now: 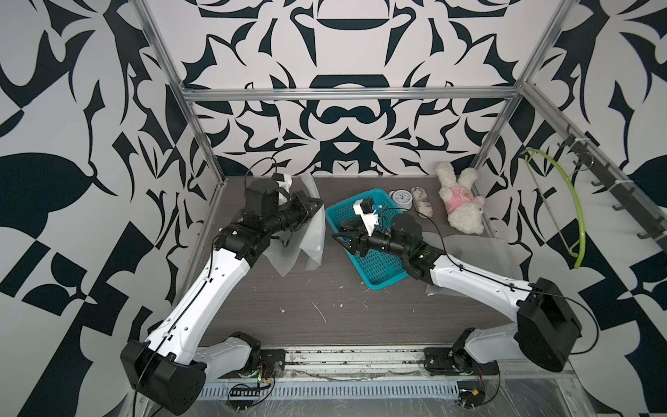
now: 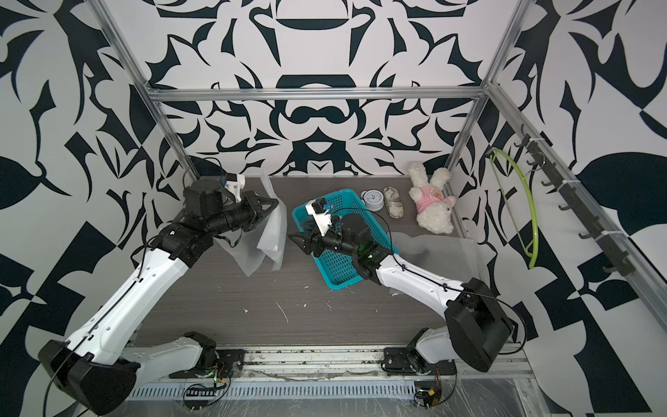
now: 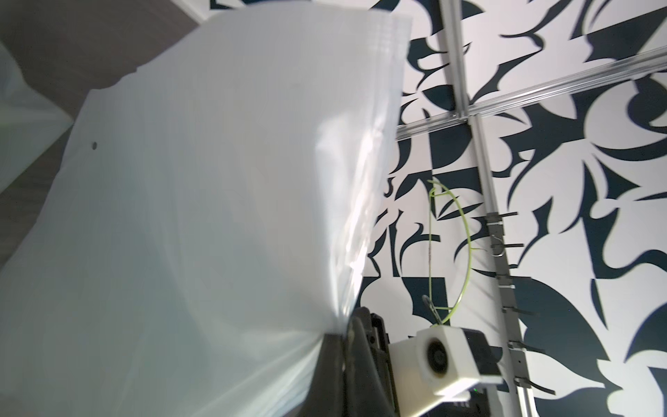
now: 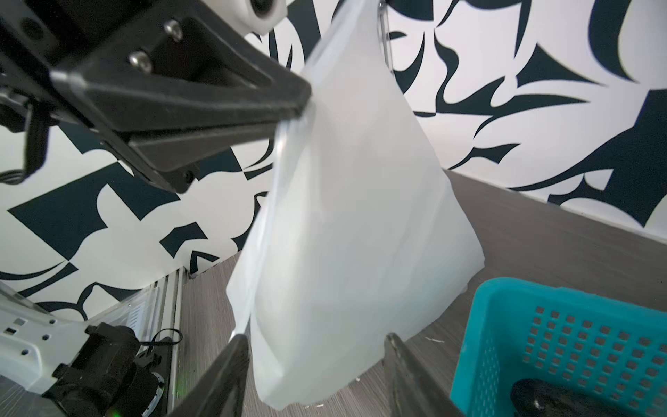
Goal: Place the eggplant in a zip-top bag and seal the zipper
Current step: Pick up the zipper food storage bag at the center of the board, then open the zipper of the food storage bag at the center of the board.
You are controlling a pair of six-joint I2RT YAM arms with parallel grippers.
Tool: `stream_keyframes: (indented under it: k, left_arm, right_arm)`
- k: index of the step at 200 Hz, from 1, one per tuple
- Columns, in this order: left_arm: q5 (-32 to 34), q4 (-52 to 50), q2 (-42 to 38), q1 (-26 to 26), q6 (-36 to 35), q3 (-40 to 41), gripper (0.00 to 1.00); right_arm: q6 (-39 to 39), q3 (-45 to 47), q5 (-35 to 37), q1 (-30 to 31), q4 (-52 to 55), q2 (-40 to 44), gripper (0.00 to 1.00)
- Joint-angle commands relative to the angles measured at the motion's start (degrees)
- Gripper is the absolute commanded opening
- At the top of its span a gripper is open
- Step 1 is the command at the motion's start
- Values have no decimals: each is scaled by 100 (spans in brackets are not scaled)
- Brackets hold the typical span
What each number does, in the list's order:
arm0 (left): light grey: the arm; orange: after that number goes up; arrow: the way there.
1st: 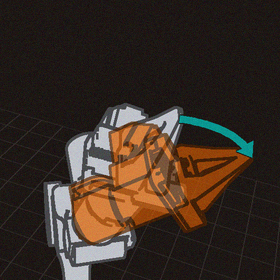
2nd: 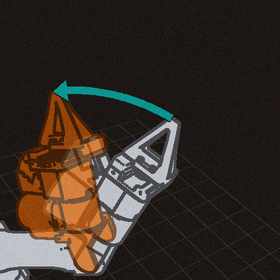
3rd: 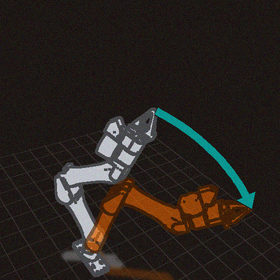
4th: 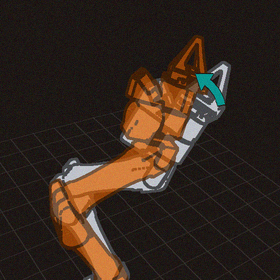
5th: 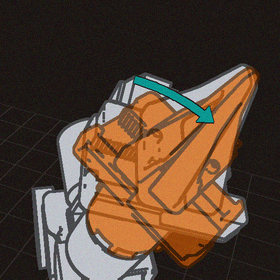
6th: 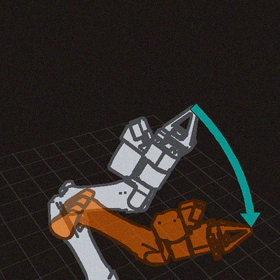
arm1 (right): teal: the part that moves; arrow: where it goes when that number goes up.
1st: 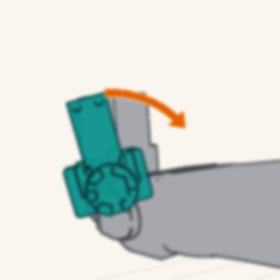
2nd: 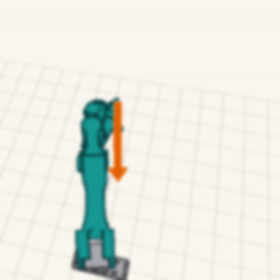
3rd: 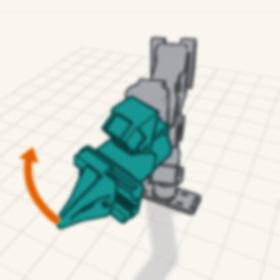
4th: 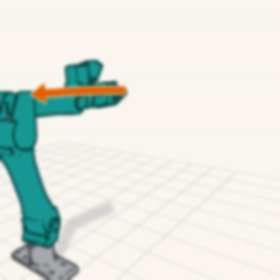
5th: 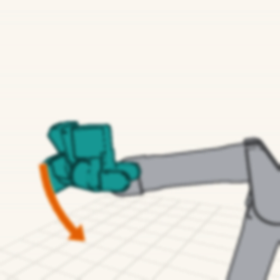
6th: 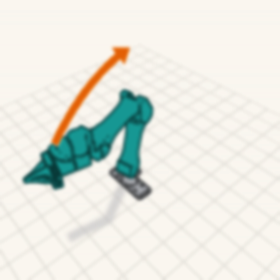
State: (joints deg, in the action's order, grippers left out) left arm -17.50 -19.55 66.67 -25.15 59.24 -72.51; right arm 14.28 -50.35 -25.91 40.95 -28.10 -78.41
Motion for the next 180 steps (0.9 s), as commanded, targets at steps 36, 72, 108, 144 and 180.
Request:
stream_keyframes:
  k: [36, 72, 108, 144, 180]
  left_arm:
    - [1036, -2323, -165, -15, -1144, -1837, 0]
    - [729, -2295, -223, -7, -1195, -900, 0]
    - [-258, -1057, -272, 87, -898, 498, 0]
    - [-1095, 44, -95, 306, -435, 1169, 0]
    - [-1461, 822, 120, 457, -146, 1684, 0]
  right_arm:
    - [100, -330, -222, 0, -66, 126, 61]
    - [126, -520, -234, 1, 43, -22, 62]
    - [165, -637, -213, 1, 206, -164, 62]
    - [419, -875, -339, -4, 269, -511, 58]
    - [549, -766, -212, 1, 477, -581, 52]
